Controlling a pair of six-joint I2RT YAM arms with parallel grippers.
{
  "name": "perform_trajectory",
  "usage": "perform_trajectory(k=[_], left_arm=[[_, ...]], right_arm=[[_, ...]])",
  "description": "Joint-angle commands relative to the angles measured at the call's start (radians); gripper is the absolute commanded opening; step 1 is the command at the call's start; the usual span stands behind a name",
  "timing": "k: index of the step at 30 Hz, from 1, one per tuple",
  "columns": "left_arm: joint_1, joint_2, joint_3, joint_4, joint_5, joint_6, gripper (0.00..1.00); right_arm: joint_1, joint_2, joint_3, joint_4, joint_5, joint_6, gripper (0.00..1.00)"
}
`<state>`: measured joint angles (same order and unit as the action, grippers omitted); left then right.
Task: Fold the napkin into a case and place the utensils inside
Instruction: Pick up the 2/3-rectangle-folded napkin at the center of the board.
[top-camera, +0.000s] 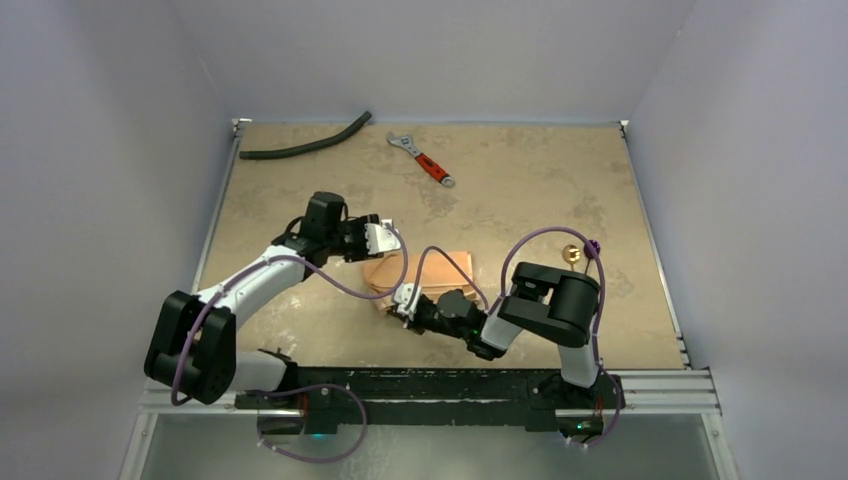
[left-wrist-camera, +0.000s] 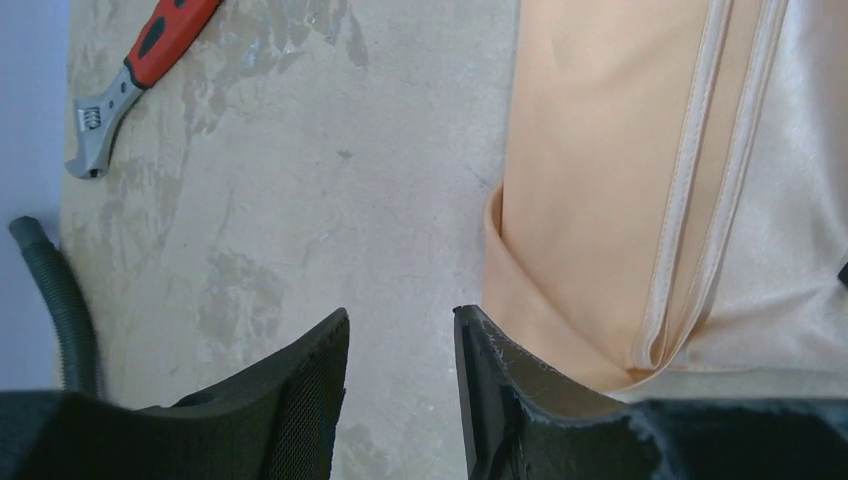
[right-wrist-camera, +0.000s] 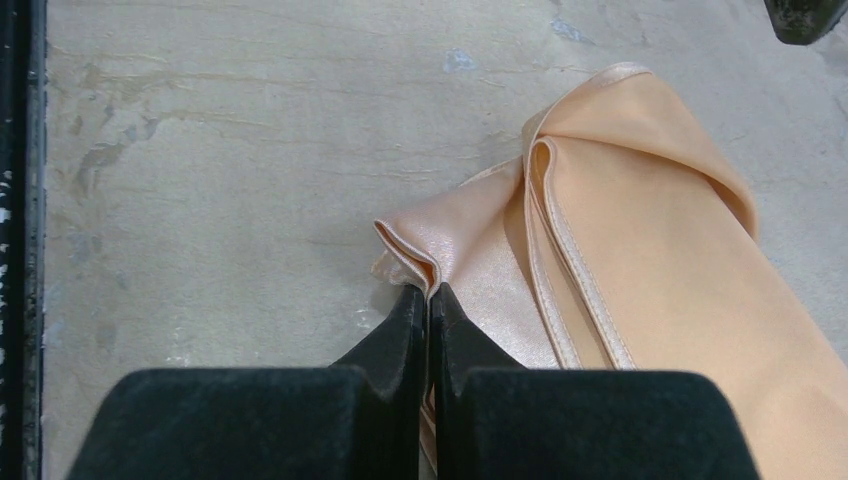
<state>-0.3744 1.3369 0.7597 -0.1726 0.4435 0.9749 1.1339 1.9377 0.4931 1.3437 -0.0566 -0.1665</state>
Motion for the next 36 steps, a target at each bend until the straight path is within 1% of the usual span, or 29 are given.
perform_trajectory(k=[1,8,9,11,12,15,19,23,25,26,31,33,36], left_arm=[[-0.029,-0.017,-0.032,0.064,0.056,-0.138,0.42],[-0.057,-0.027,-0.106,0.102,0.064,-0.151,0.45],[-0.065,-0.028,-0.117,0.111,0.05,-0.15,0.45],[-0.108,-0.033,-0.153,0.176,-0.051,-0.164,0.45],[-0.122,-0.036,-0.166,0.214,-0.078,-0.193,0.45],[-0.13,-0.032,-0.172,0.213,-0.08,-0.237,0.45],[-0.159,-0.032,-0.205,0.276,-0.152,-0.277,0.41],[-0.161,-0.034,-0.211,0.276,-0.229,-0.319,0.37],[-0.161,-0.05,-0.222,0.257,-0.231,-0.325,0.37],[-0.16,-0.062,-0.229,0.252,-0.228,-0.335,0.37],[-0.16,-0.114,-0.278,0.266,-0.18,-0.367,0.46],[-0.16,-0.114,-0.283,0.28,-0.175,-0.38,0.49],[-0.16,-0.078,-0.276,0.313,-0.184,-0.389,0.5]], right_arm=[[0.005,-0.012,-0.016,0.079,-0.022,0.059,0.0],[0.005,0.017,-0.004,0.086,-0.025,0.093,0.0],[0.003,0.015,-0.004,0.085,-0.023,0.096,0.0],[0.003,0.014,-0.004,0.084,-0.02,0.1,0.0],[0.0,0.013,-0.004,0.082,-0.019,0.103,0.0],[-0.002,0.019,-0.002,0.081,-0.025,0.111,0.0],[-0.005,0.024,0.002,0.082,-0.032,0.12,0.0],[-0.006,0.03,0.002,0.084,-0.04,0.128,0.0],[-0.007,0.035,0.005,0.089,-0.049,0.134,0.0],[-0.007,0.037,0.007,0.091,-0.053,0.137,0.0],[-0.009,0.041,0.008,0.1,-0.061,0.148,0.0],[-0.012,0.037,0.004,0.103,-0.06,0.151,0.0],[-0.016,0.034,0.002,0.106,-0.062,0.159,0.0]])
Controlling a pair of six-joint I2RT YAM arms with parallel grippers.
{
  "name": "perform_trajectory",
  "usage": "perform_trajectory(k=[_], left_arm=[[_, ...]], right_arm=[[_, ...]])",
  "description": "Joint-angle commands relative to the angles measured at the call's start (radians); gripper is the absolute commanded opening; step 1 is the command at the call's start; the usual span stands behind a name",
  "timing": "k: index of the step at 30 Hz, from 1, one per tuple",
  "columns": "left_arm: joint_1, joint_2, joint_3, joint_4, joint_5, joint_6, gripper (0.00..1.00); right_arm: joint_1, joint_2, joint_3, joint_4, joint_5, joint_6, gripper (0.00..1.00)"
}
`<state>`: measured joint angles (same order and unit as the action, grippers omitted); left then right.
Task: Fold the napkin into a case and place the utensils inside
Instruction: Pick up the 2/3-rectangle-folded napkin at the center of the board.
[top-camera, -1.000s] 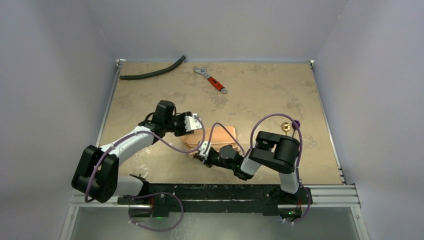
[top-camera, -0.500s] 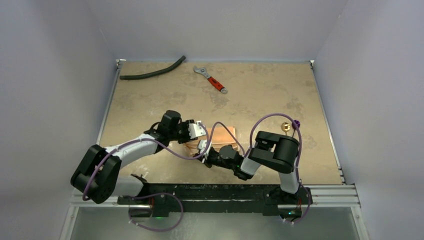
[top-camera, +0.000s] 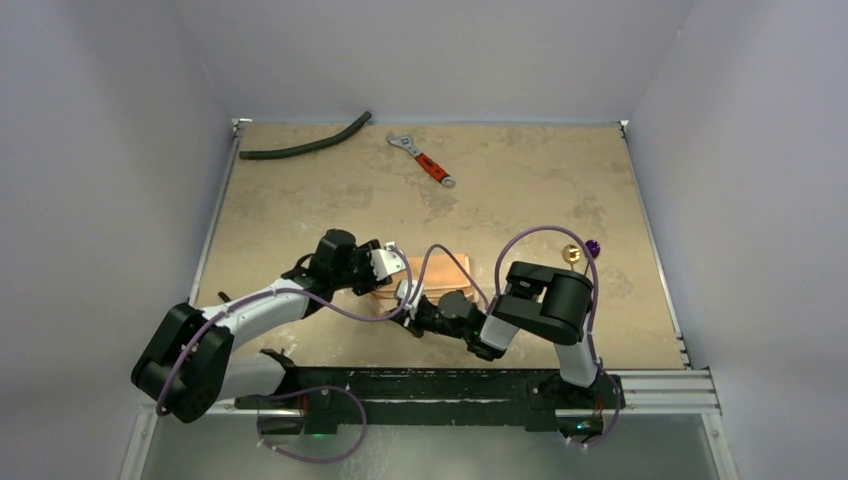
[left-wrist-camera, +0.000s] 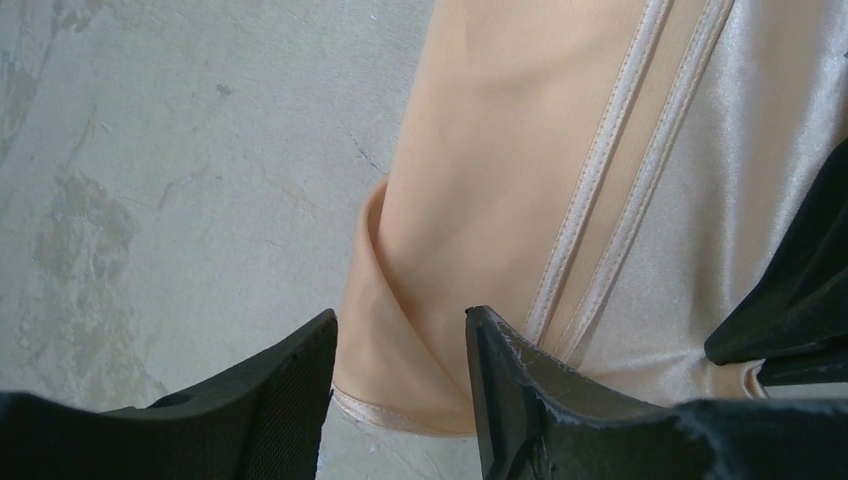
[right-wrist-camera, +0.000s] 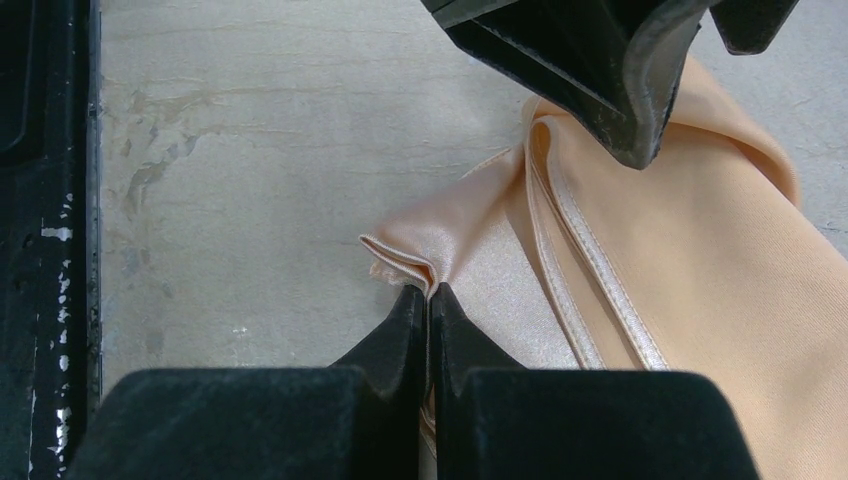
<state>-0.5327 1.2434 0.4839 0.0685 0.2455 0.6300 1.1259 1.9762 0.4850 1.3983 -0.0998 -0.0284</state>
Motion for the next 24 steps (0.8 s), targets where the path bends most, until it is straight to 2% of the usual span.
perform_trajectory(k=[1,11,24], left_arm=[[-0.002,0.029,0.006,0.077,0.011,-0.048,0.49],[-0.006,0.021,-0.025,0.076,-0.024,-0.049,0.34],[-0.016,0.092,-0.034,0.159,-0.106,-0.087,0.31]], right_arm=[[-0.008,-0.005,0.01,0.05,-0.022,0.02,0.0],[-0.014,-0.005,0.013,0.051,-0.033,0.063,0.0],[-0.024,0.01,0.021,0.059,-0.061,0.087,0.0]])
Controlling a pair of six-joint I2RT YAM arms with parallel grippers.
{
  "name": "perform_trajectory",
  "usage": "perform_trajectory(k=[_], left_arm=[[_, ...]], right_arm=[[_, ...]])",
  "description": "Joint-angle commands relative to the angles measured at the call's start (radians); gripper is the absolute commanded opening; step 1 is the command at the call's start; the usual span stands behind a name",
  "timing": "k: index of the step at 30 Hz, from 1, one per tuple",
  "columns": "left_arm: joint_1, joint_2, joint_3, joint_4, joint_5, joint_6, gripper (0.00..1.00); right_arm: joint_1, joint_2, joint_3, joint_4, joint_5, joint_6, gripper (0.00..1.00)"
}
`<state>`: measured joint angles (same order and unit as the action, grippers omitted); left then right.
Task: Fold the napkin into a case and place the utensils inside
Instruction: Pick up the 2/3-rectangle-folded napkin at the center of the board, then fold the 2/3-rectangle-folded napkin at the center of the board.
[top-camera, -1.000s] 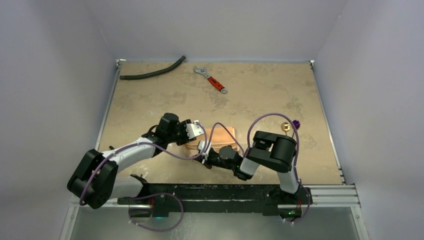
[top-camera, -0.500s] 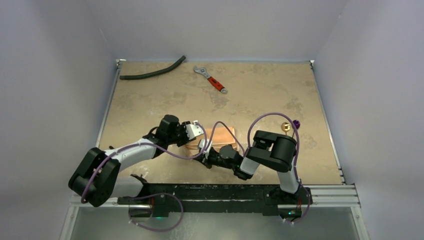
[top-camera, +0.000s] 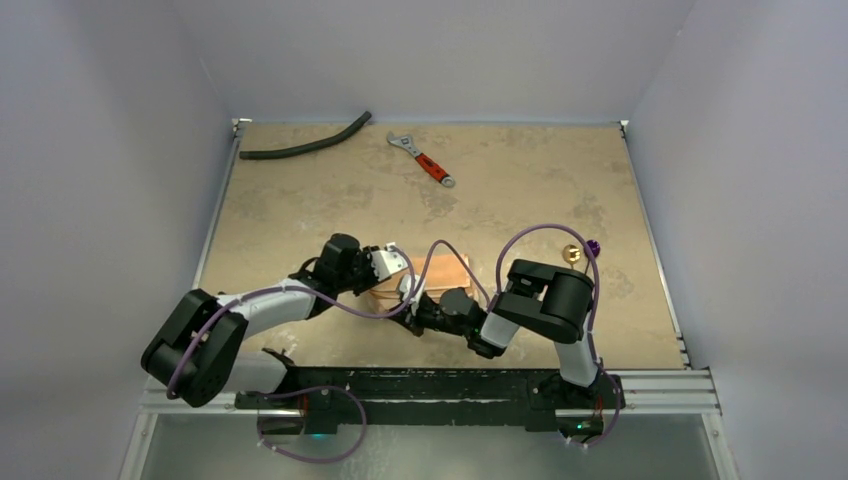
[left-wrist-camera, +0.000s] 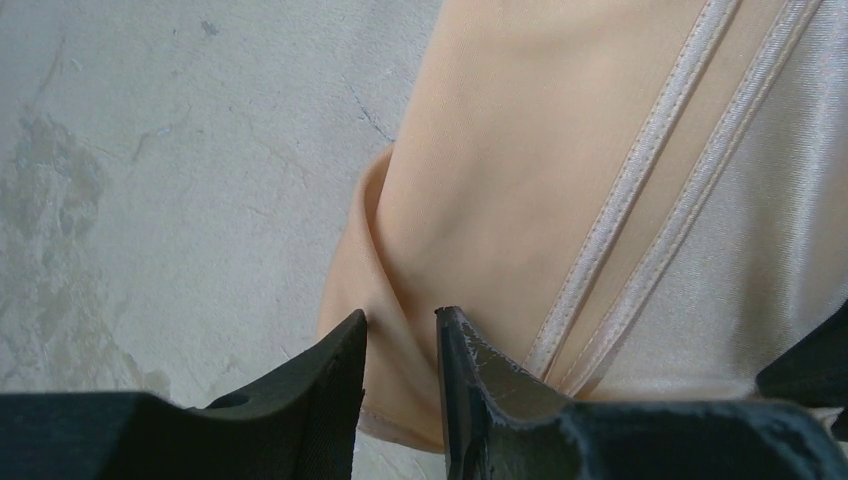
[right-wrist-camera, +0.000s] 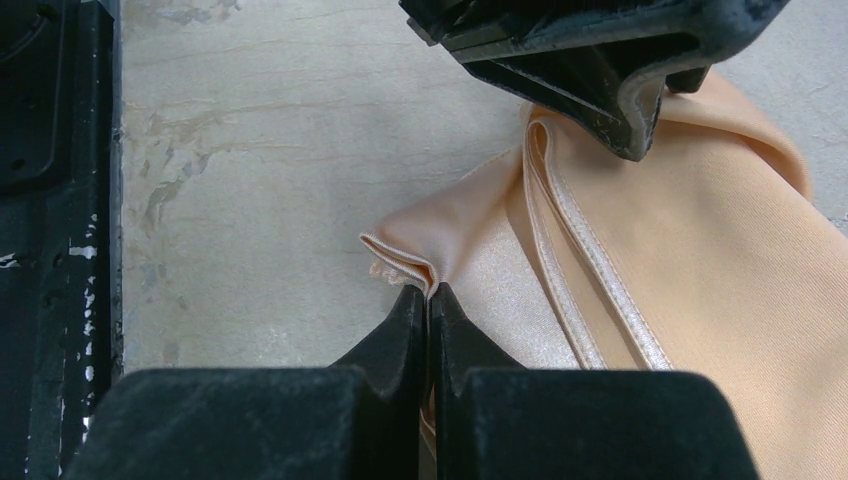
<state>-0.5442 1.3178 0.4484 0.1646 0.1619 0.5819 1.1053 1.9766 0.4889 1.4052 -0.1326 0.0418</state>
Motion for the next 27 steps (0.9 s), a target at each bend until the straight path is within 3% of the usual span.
perform_trajectory(k=[1,7,27], left_arm=[[-0.005,0.018,-0.001,0.071,-0.021,-0.034,0.28],[-0.004,0.021,-0.004,0.097,-0.032,-0.031,0.0],[-0.021,-0.07,-0.111,0.167,0.045,0.091,0.0]], right_arm=[[-0.004,0.008,0.017,0.052,-0.03,0.015,0.0],[-0.014,0.0,0.01,0.06,-0.031,0.032,0.0],[-0.145,-0.005,0.044,0.092,-0.303,0.214,0.0]])
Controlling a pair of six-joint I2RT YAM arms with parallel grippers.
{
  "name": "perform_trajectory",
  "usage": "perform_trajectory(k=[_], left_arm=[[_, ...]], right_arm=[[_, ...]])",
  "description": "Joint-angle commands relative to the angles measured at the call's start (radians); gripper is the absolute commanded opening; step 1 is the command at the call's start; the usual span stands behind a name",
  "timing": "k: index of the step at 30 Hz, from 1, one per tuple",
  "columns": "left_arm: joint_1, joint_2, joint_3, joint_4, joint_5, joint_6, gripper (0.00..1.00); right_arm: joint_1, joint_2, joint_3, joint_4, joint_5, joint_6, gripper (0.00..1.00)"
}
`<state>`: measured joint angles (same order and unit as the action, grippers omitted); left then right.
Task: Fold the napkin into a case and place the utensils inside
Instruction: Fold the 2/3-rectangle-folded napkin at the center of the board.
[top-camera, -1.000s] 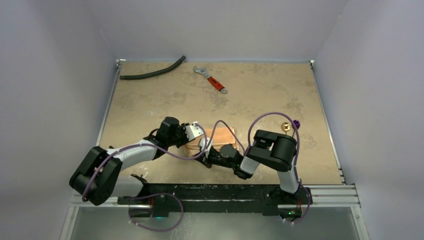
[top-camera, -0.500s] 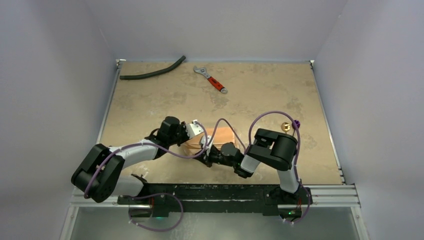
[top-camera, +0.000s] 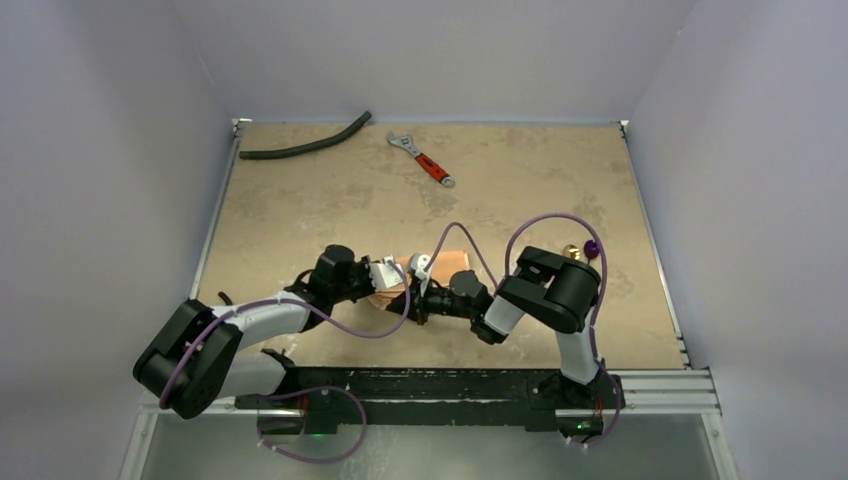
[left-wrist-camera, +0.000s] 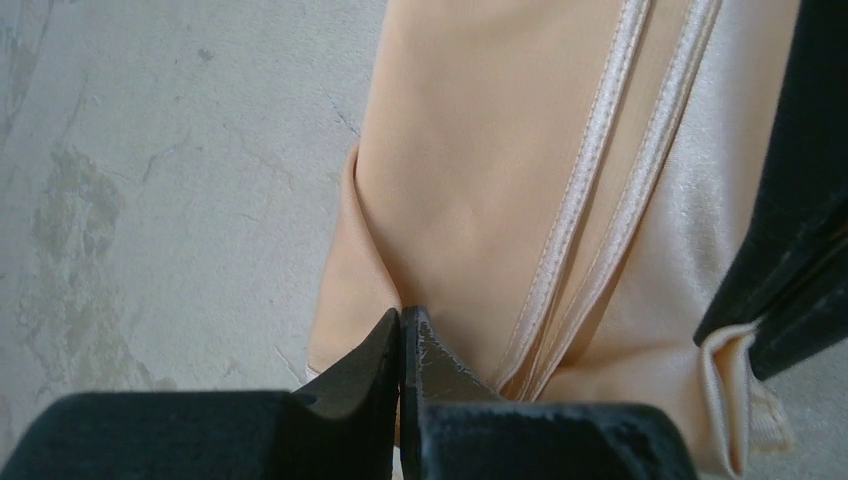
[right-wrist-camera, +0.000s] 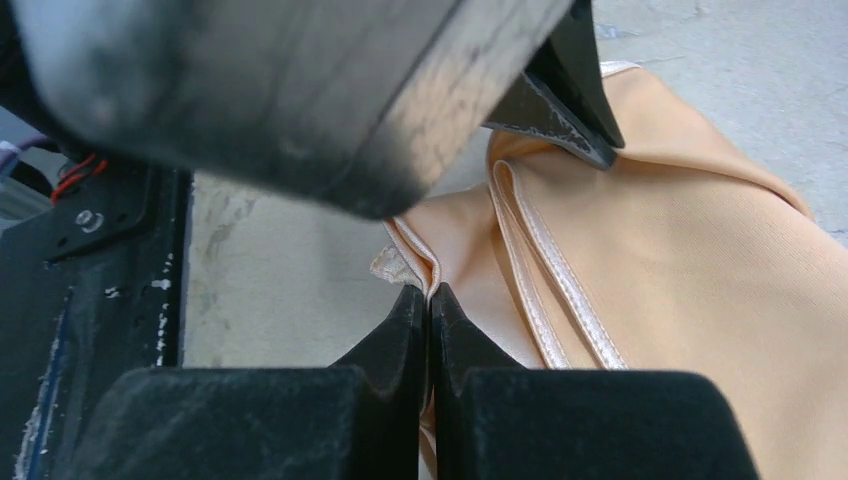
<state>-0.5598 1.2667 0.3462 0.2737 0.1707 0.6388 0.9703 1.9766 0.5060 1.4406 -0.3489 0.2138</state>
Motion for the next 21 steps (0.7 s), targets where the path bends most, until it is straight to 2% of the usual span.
perform_trajectory(k=[1,7,14,21], left_arm=[[-0.006,-0.018,-0.009,0.062,0.035,0.033,0.0],[-0.005,-0.003,0.002,0.073,0.025,0.009,0.0],[-0.005,-0.015,-0.009,0.071,0.027,0.019,0.0],[-0.005,-0.028,-0.011,0.069,0.035,0.022,0.0]], right_arm=[[-0.019,-0.004,0.031,0.056,-0.111,0.051,0.0],[-0.092,0.009,0.064,0.056,-0.224,0.152,0.0],[-0.138,0.032,0.157,-0.124,-0.321,0.194,0.0],[-0.171,0.081,0.198,-0.183,-0.343,0.246,0.0]])
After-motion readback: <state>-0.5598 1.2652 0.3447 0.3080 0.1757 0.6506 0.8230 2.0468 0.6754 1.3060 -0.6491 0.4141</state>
